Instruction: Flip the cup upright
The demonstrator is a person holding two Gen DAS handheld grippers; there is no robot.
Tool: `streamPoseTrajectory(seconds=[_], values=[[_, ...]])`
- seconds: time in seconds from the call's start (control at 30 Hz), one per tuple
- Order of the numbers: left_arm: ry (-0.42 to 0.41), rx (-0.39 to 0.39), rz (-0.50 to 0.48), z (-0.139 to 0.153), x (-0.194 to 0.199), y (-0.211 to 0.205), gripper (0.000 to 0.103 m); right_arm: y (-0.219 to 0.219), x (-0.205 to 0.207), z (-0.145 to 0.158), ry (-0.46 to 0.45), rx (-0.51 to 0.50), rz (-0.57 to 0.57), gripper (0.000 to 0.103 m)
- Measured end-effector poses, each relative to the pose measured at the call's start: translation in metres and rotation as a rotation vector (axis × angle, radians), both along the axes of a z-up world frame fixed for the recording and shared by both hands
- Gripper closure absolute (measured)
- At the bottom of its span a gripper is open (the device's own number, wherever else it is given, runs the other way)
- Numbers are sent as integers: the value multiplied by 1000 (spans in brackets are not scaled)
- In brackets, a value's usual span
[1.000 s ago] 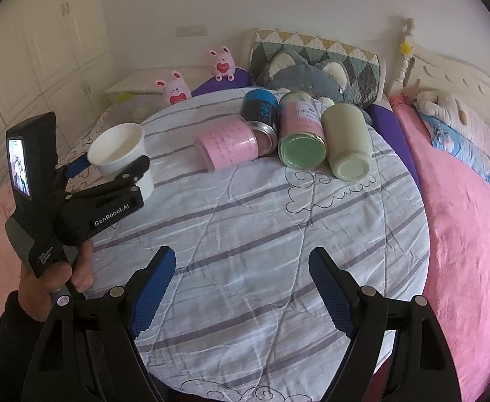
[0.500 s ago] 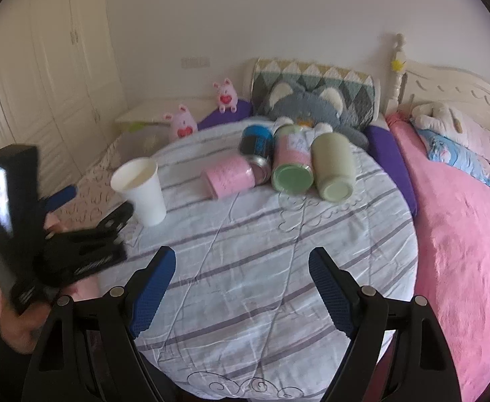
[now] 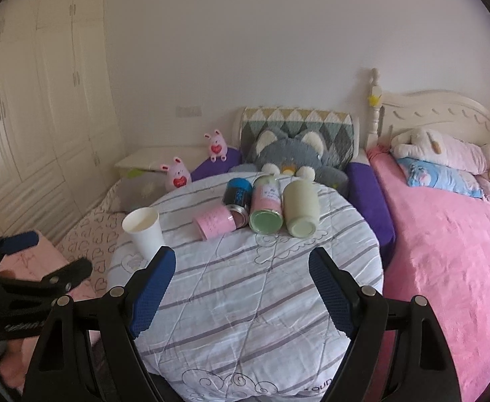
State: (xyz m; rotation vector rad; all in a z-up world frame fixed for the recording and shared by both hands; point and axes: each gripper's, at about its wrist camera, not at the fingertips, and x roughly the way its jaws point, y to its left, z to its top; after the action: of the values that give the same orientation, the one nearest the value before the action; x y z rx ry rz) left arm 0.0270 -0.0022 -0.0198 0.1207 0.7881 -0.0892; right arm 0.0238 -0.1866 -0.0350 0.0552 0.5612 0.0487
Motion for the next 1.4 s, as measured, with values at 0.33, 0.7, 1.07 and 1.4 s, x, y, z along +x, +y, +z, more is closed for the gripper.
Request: streamPoseTrajectory(seconds=[0.33,0.7,1.07,1.4], values=[[-37,13,66,8,-34,-2,0,11,-22,-3,8,-3,28,20],[-31,2,102,8,-38,7,0,18,-32,0,2,-13,45,20],[-22,8,127,5,-35,10,0,17,-31,0,13,0,52,20],[-8,7,147,1,-30,11,0,17,-26,-5,21,3,62,20]])
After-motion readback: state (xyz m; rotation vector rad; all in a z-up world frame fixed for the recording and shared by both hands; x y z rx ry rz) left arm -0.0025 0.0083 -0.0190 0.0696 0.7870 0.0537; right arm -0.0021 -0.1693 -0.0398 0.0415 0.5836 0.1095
